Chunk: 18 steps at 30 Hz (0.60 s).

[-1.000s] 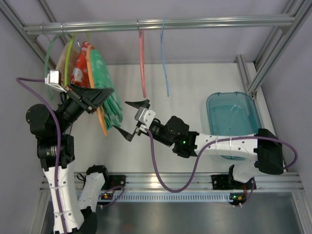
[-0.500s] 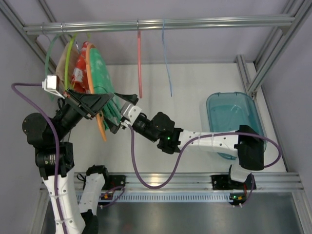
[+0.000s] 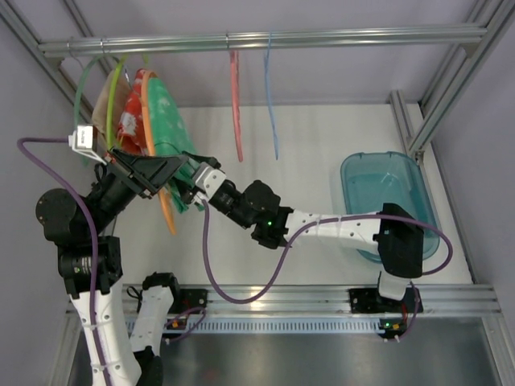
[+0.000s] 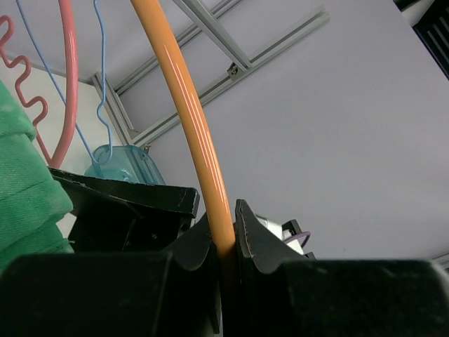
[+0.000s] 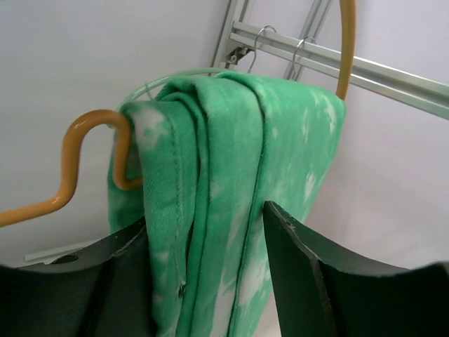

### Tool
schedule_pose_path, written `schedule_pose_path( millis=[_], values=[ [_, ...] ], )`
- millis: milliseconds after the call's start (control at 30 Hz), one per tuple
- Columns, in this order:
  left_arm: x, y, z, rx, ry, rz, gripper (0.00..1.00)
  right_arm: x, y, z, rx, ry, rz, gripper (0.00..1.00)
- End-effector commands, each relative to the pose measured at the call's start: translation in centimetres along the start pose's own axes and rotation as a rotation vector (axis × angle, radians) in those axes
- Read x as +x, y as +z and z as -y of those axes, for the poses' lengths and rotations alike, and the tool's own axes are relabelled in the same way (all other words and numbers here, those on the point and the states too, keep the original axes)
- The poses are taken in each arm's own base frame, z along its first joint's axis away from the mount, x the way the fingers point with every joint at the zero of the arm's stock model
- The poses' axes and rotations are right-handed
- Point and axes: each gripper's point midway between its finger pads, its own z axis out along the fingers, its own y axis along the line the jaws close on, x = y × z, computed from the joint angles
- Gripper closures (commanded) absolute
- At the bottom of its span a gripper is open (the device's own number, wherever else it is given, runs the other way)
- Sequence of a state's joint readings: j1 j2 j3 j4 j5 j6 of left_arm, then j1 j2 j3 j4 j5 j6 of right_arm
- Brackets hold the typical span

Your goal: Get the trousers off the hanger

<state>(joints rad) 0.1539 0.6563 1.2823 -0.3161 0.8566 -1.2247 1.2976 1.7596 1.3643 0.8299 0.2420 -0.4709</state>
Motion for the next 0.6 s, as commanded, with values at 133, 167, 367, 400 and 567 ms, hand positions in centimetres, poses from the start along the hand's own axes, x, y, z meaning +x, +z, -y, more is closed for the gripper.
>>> schedule_pose_path(
  millis=[133, 167, 367, 400, 567],
  values=[
    [-0.6, -1.2, 5.2, 0.171, 0.288, 0.070, 1.00, -4.1, 1.9, 4.7, 0.098, -0.028, 0.128, 0.70],
    [-0.6, -1.1, 5.1, 0.167, 0.288, 0.072, 1.00, -4.2, 2.1, 4.8, 0.099, -0.031, 0.125, 0.75],
    [-0.7, -1.0, 4.2, 0.146, 0.279, 0.073, 1.00, -4.7, 2.3, 6.3, 0.105, -0.051, 0.088, 1.00],
    [-0.7, -0.9, 3.9, 0.140, 0.275, 0.074, 1.00, -5.1, 2.2, 6.4, 0.097, -0.047, 0.089, 1.00],
    [-0.9, -0.1, 0.0, 0.068, 0.210, 0.088, 1.00, -8.6, 1.1, 7.9, 0.097, 0.026, 0.097, 1.00]
  ],
)
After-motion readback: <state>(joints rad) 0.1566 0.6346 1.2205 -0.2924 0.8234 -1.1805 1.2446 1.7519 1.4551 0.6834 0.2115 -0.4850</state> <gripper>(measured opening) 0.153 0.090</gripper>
